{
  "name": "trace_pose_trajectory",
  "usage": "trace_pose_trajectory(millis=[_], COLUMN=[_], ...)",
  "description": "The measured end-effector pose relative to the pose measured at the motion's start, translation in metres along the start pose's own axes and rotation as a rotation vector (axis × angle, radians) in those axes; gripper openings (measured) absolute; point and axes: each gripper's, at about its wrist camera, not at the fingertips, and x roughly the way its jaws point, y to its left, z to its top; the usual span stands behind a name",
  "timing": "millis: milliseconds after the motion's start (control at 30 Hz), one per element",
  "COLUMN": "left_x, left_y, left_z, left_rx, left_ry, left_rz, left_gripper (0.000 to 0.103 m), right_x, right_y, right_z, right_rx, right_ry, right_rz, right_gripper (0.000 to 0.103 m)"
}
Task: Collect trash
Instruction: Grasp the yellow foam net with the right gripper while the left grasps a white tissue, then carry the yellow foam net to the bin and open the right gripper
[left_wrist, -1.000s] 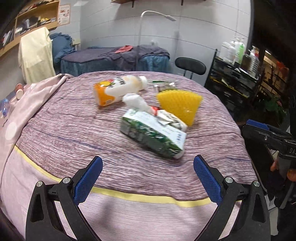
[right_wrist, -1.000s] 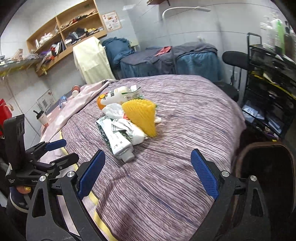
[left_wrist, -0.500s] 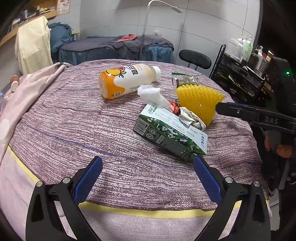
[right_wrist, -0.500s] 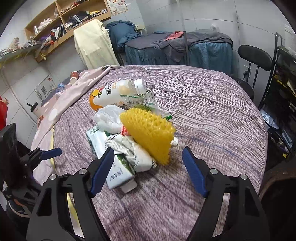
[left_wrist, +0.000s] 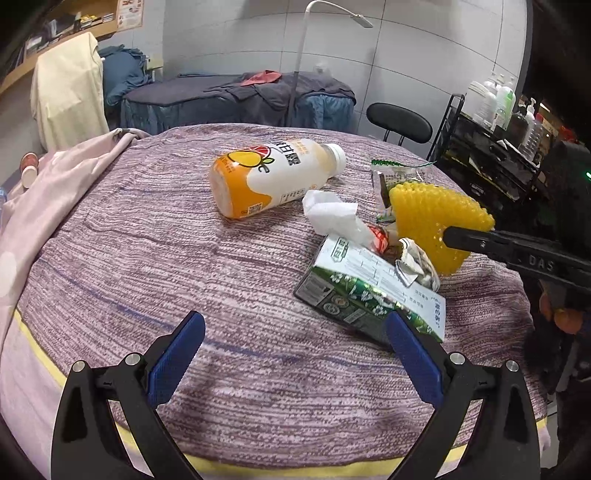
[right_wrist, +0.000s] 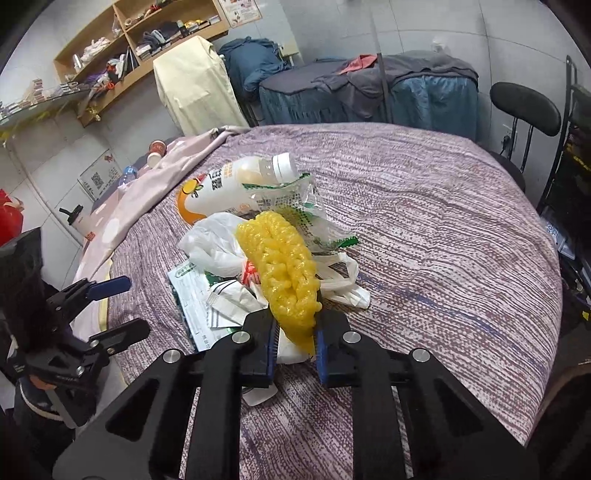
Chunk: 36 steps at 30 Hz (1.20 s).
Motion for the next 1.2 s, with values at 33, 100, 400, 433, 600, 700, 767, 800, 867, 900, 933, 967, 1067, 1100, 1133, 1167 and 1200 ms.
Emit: trace_pose_trajectory(millis=[33, 100, 400, 433, 600, 700, 767, 800, 867, 900, 933, 967, 1067, 1100, 1133, 1167, 1200], left_x=[0.001, 0.005, 0.043, 0.048, 0.073, 0.066, 0.057, 0.05, 0.038, 0.032, 0.024, 0.015, -0.009, -0.017, -0.025, -0.034, -0.043], left_y=[-0.001, -0.003, -0.002, -0.003, -0.006, -0.01, -0.011, -0.012, -0.014, -0.014, -0.016, -0.017, -0.021, -0.023, -0.024, -0.025, -0.026], left_z=[0.002, 0.011, 0.053, 0.055, 0.06, 0.06, 0.061, 0.062, 0.063, 0.063, 0.063, 0.063, 0.06, 0.059, 0.058, 0.056, 0.053], left_rx=[0.001, -0.004, -0.1, -0.097, -0.107, -0.095, -0.087, -0.083, -0.079, -0.076, -0.073, -0.069, -0.065, -0.064, -0.062, -0.063, -0.066], left_ry=[-0.001, -0.009, 0.037, 0.048, 0.101, 0.067, 0.033, 0.013, -0.02, -0.035, -0.054, -0.075, -0.128, -0.143, -0.161, -0.178, -0.196], left_rz=[-0.005, -0.018, -0.144, -0.15, -0.172, -0.161, -0.151, -0.149, -0.155, -0.157, -0.157, -0.156, -0.162, -0.159, -0.154, -0.151, -0.149], left_gripper=[0.097, 0.097, 0.087, 0.077, 0.043, 0.019, 0.011, 0.008, 0.006, 0.005, 0.005, 0.005, 0.005, 0.005, 0.005, 0.005, 0.005], right_x=[-0.006, -0.016, -0.054, -0.057, -0.068, -0.075, -0.08, -0.083, -0.087, -0.089, -0.092, -0.095, -0.105, -0.107, -0.111, -0.114, -0.118], right_y=[0.001, 0.004, 0.006, 0.005, 0.0, -0.004, -0.006, -0.008, -0.01, -0.011, -0.012, -0.011, -0.011, -0.01, -0.01, -0.01, -0.011], right_z=[-0.002, -0.004, -0.017, -0.019, -0.033, -0.043, -0.046, -0.049, -0.051, -0.053, -0.055, -0.056, -0.062, -0.063, -0.065, -0.068, -0.069], right_rx=[0.004, 0.006, 0.021, 0.025, 0.038, 0.053, 0.061, 0.066, 0.079, 0.085, 0.092, 0.096, 0.104, 0.105, 0.107, 0.108, 0.108], right_ry=[-0.011, -0.034, -0.105, -0.108, -0.127, -0.136, -0.145, -0.153, -0.164, -0.168, -0.176, -0.181, -0.198, -0.201, -0.207, -0.213, -0.219], right_rz=[0.006, 0.007, -0.004, -0.005, -0.009, -0.017, -0.019, -0.023, -0.021, -0.018, -0.016, -0.015, -0.012, -0.012, -0.013, -0.014, -0.016], right_gripper=[0.016, 0.016, 0.016, 0.016, 0.016, 0.017, 0.017, 0.017, 0.017, 0.017, 0.017, 0.017, 0.017, 0.017, 0.016, 0.016, 0.017])
